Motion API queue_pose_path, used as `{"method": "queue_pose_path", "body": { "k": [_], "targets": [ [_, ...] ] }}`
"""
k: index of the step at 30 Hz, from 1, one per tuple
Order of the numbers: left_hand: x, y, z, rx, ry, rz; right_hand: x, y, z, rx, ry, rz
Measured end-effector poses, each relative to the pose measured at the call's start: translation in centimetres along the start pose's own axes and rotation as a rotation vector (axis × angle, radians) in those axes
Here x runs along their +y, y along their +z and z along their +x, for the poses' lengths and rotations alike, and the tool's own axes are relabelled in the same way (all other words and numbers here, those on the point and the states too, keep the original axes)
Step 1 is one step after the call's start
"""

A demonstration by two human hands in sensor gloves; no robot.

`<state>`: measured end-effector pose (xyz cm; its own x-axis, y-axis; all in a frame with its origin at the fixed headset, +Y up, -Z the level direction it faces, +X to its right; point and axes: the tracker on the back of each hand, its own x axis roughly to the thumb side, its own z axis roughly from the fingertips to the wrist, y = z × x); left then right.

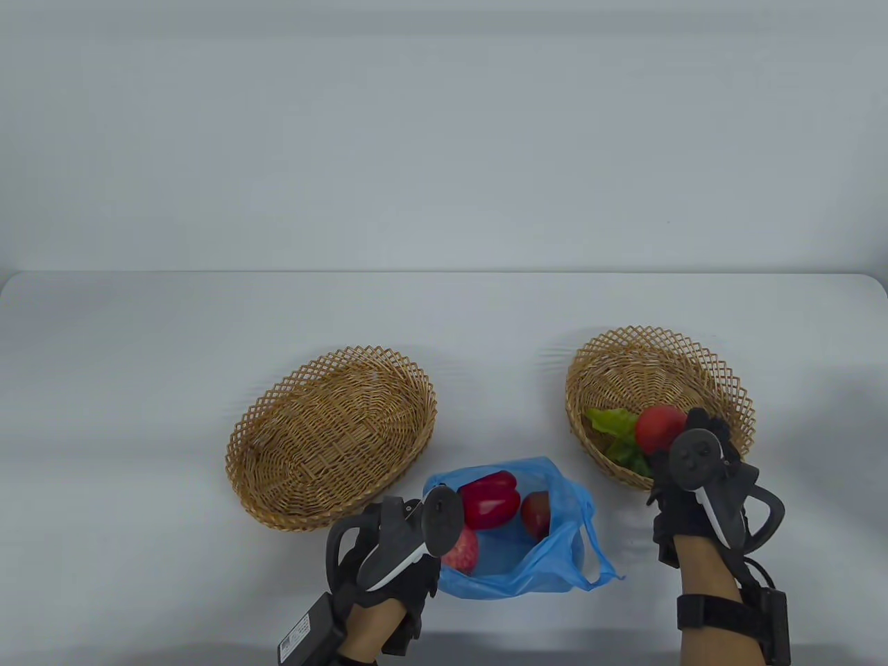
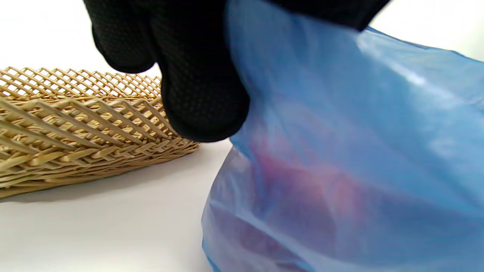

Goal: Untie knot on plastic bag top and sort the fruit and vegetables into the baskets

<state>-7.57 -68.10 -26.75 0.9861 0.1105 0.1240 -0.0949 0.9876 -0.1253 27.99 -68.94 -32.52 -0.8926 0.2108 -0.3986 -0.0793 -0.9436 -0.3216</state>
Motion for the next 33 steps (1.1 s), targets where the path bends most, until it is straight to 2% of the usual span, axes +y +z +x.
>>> {"method": "queue_pose_path", "body": {
  "k": [3, 5, 7, 9, 12, 14, 16, 20, 21, 24, 25, 27, 28, 31, 33],
  "targets": [
    [0.0, -0.1, 0.0, 0.004, 0.003, -0.002, -2.8, 1.0, 1.7, -0.095, -0.065, -0.099],
    [0.0, -0.1, 0.0, 0.007, 0.010, -0.006, -5.1, 2.6, 3.3, -0.216, -0.111, -0.192],
    [0.0, -0.2, -0.1, 0.011, 0.009, -0.011, -6.9, 4.4, 5.0, -0.351, -0.133, -0.216],
    [0.1, -0.2, -0.1, 0.012, 0.017, -0.012, -7.7, 6.9, 6.8, -0.509, -0.163, -0.209],
    [0.1, -0.2, -0.1, 0.007, 0.030, -0.011, -7.4, 9.7, 9.3, -0.694, -0.178, -0.089],
    [0.1, -0.2, 0.0, 0.004, 0.028, -0.009, -6.5, 11.9, 11.4, -0.815, -0.148, 0.060],
    [0.1, -0.2, 0.0, 0.003, 0.028, -0.004, -5.3, 13.0, 12.9, -0.867, -0.076, 0.131],
    [0.1, -0.3, 0.0, 0.004, 0.021, -0.007, -2.4, 12.9, 14.4, -0.864, 0.173, 0.173],
    [0.1, -0.3, 0.1, 0.005, 0.014, -0.005, -1.4, 12.6, 14.6, -0.838, 0.283, 0.185],
    [-0.2, -0.4, 0.3, -0.006, -0.003, -0.025, 0.1, 11.8, 14.6, -0.782, 0.427, 0.206],
    [-0.3, -0.4, 0.4, -0.009, -0.012, -0.031, 0.6, 11.5, 14.6, -0.757, 0.465, 0.245],
    [-0.4, -0.3, 0.7, -0.016, -0.034, -0.033, 1.9, 10.9, 14.3, -0.678, 0.556, 0.403],
    [-0.5, -0.3, 0.7, -0.019, -0.034, -0.032, 2.5, 10.7, 14.0, -0.638, 0.591, 0.464],
    [-0.5, -0.3, 0.8, -0.024, -0.034, -0.036, 3.2, 10.0, 13.7, -0.663, 0.555, 0.439],
    [-0.6, -0.3, 0.8, -0.022, -0.038, -0.038, 3.5, 9.9, 13.6, -0.640, 0.545, 0.461]
  ]
}}
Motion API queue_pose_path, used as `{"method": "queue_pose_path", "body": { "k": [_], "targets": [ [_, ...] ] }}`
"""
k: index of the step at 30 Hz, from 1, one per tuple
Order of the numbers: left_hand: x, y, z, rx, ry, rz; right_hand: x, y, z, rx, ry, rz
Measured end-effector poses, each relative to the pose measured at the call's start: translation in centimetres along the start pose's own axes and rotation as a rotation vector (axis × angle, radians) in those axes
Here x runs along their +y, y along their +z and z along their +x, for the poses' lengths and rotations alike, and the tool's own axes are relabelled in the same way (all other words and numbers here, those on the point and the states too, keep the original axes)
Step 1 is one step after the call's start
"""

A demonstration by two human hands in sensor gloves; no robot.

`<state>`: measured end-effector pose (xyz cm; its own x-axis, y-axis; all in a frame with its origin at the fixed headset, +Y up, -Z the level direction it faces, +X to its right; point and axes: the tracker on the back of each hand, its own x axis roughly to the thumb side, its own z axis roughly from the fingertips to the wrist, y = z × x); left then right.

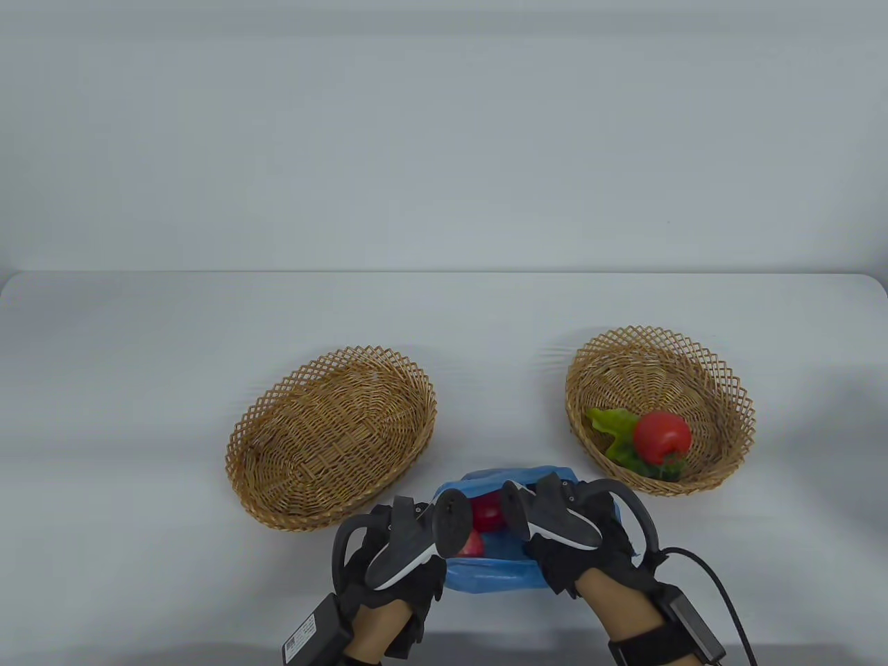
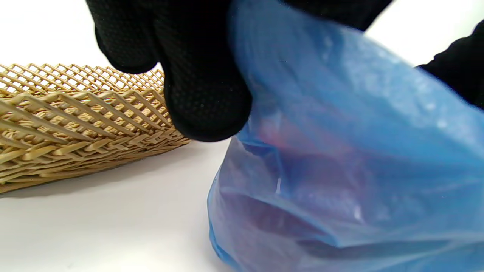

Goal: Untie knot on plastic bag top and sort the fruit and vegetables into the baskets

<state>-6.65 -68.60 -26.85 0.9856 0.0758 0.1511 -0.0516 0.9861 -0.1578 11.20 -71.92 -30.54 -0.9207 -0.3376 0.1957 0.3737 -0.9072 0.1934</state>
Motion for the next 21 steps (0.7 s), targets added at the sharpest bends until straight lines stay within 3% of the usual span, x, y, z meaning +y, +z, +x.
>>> {"method": "queue_pose_path", "body": {
  "k": [6, 12, 14, 21],
  "targets": [
    [-0.2, -0.1, 0.0, 0.007, -0.003, -0.011, 0.4, -0.3, 0.4, -0.010, 0.003, -0.077],
    [-0.3, -0.2, -0.1, 0.010, -0.004, -0.016, 1.1, -0.7, 0.5, -0.035, -0.046, -0.013],
    [-0.2, -0.2, -0.1, 0.013, -0.004, -0.014, 1.2, -0.7, 0.7, -0.035, -0.049, -0.052],
    [0.0, -0.2, -0.6, 0.026, 0.019, -0.002, -0.4, 0.1, -0.8, -0.069, -0.147, -0.106]
  ]
}}
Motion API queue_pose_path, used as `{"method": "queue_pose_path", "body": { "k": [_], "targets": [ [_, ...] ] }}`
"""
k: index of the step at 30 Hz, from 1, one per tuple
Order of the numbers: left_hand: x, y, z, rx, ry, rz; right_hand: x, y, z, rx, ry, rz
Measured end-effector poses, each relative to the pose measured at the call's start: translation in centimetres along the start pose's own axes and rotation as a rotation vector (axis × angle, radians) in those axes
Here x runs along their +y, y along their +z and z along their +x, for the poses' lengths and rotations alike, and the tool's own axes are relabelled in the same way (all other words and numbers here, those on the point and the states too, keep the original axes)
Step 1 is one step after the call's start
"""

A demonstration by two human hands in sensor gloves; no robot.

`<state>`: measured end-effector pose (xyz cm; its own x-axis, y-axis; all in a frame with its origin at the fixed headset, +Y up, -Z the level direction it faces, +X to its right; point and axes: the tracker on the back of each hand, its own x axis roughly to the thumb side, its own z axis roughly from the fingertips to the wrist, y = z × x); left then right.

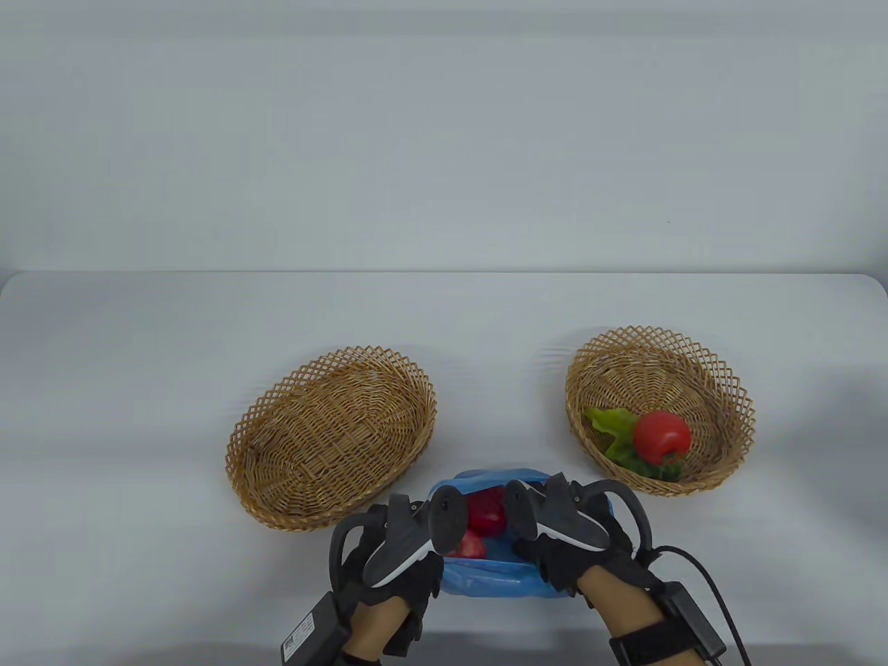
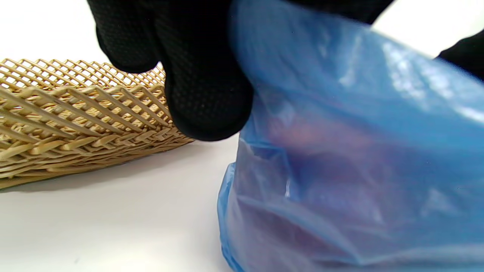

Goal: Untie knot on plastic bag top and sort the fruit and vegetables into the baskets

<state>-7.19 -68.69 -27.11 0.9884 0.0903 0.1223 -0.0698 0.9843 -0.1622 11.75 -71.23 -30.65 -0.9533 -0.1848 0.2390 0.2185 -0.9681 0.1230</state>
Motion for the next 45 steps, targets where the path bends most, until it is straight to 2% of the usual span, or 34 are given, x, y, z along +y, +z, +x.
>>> {"method": "queue_pose_path", "body": {
  "k": [4, 11, 17, 24, 32, 38, 42, 45],
  "targets": [
    [0.1, -0.1, -0.2, 0.009, 0.013, 0.003, -1.7, 1.1, -1.3, -0.028, -0.157, -0.060],
    [0.6, 0.0, -0.8, 0.015, 0.057, 0.020, -4.3, 4.2, -3.7, -0.057, -0.452, -0.340],
    [1.4, 0.5, -1.0, -0.013, 0.119, 0.053, -5.5, 6.2, -4.5, -0.081, -0.573, -0.483],
    [2.6, 1.5, -1.2, -0.102, 0.230, 0.088, -5.0, 6.0, -3.8, -0.156, -0.699, -0.358],
    [3.5, 2.3, -1.4, -0.228, 0.378, 0.083, -4.6, 5.7, -3.6, -0.163, -0.775, -0.297],
    [3.4, 3.0, -0.5, -0.355, 0.390, 0.064, -4.6, 5.9, -2.7, -0.202, -0.836, -0.268],
    [3.3, 3.3, -0.1, -0.387, 0.362, 0.076, -4.8, 6.2, -2.0, -0.223, -0.887, -0.254],
    [3.4, 3.4, -0.3, -0.365, 0.373, 0.092, -4.7, 6.1, -1.6, -0.261, -0.895, -0.220]
  ]
}}
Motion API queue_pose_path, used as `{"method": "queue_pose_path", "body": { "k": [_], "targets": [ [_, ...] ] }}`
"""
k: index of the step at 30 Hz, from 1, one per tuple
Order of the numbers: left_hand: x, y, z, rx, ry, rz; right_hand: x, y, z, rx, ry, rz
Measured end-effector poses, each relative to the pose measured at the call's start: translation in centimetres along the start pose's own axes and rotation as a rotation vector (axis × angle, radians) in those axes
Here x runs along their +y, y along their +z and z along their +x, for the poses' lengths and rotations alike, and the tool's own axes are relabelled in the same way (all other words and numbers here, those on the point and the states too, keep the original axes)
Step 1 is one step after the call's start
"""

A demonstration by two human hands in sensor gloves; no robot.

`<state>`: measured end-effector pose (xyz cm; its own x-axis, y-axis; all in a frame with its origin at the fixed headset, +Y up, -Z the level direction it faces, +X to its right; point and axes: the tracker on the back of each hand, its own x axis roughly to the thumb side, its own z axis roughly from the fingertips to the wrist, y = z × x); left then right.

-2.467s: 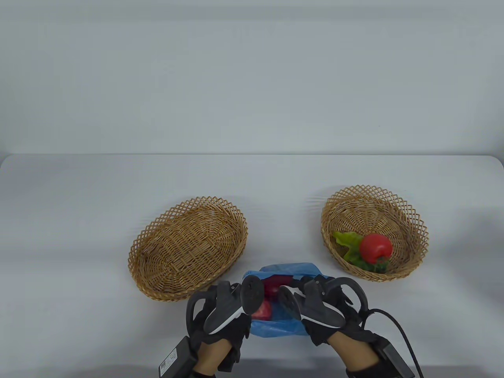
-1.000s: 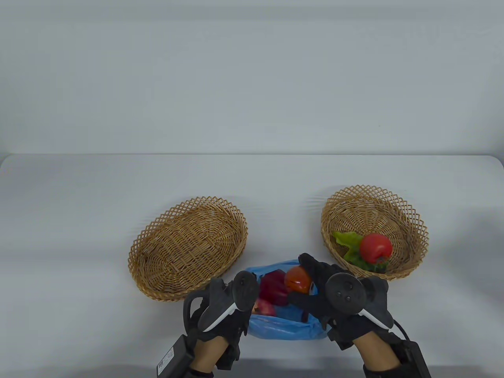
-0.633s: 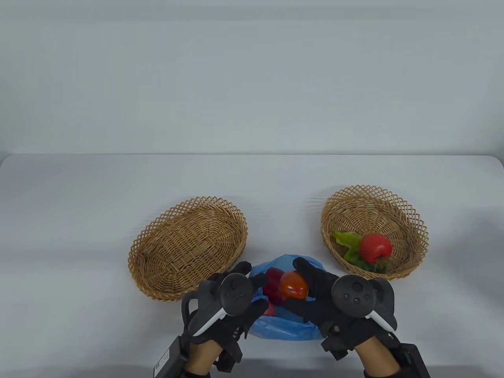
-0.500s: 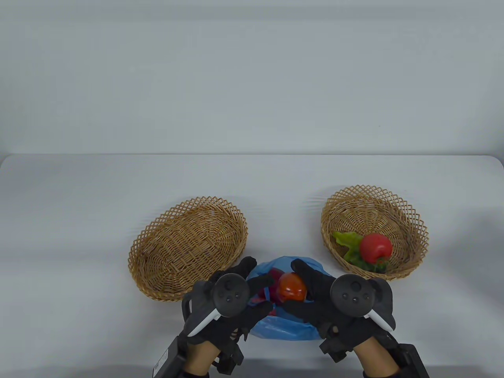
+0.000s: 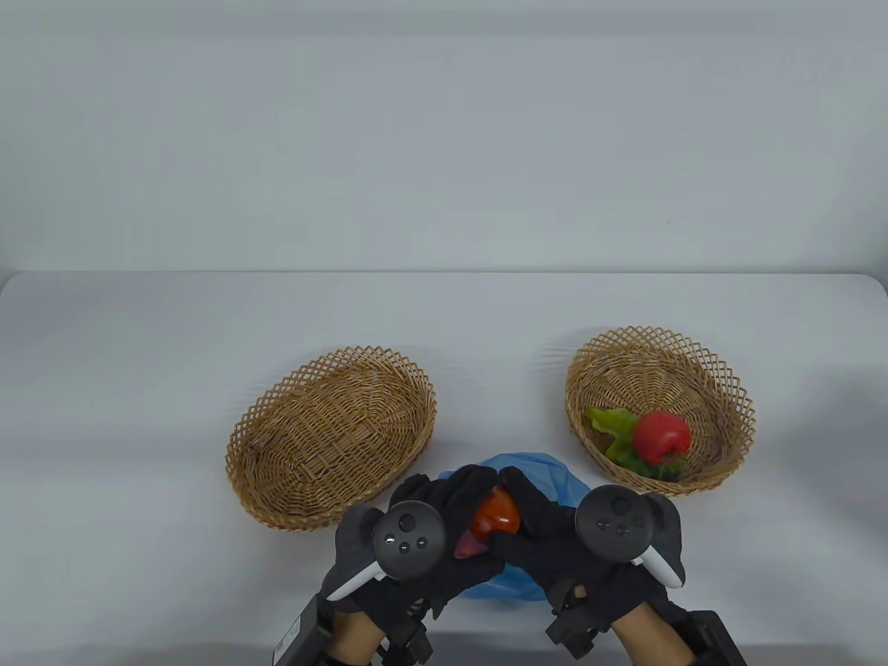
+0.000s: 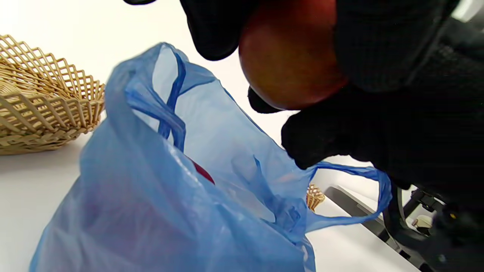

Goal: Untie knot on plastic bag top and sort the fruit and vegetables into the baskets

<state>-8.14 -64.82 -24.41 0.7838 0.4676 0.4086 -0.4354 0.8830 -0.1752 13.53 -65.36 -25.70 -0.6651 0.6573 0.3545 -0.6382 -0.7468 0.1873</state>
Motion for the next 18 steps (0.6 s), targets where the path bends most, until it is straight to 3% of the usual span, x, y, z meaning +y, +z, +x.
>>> {"method": "queue_pose_path", "body": {
  "k": [6, 9, 13, 15, 18],
  "targets": [
    [0.6, 0.2, -0.3, -0.005, 0.039, 0.019, -0.6, 0.1, -0.1, -0.018, 0.009, -0.045],
    [2.1, 0.6, -1.1, 0.023, 0.075, 0.085, -0.9, 0.2, -0.5, 0.003, -0.014, -0.107],
    [4.6, 1.7, -3.3, 0.197, 0.043, 0.269, -0.3, 0.0, -0.6, 0.007, 0.280, -0.150],
    [5.2, 1.9, -4.8, 0.334, -0.021, 0.328, 0.3, -0.3, -0.6, 0.015, 0.429, -0.117],
    [5.1, 1.5, -7.0, 0.541, -0.130, 0.336, 0.8, -0.5, -0.8, 0.028, 0.561, -0.073]
  ]
}}
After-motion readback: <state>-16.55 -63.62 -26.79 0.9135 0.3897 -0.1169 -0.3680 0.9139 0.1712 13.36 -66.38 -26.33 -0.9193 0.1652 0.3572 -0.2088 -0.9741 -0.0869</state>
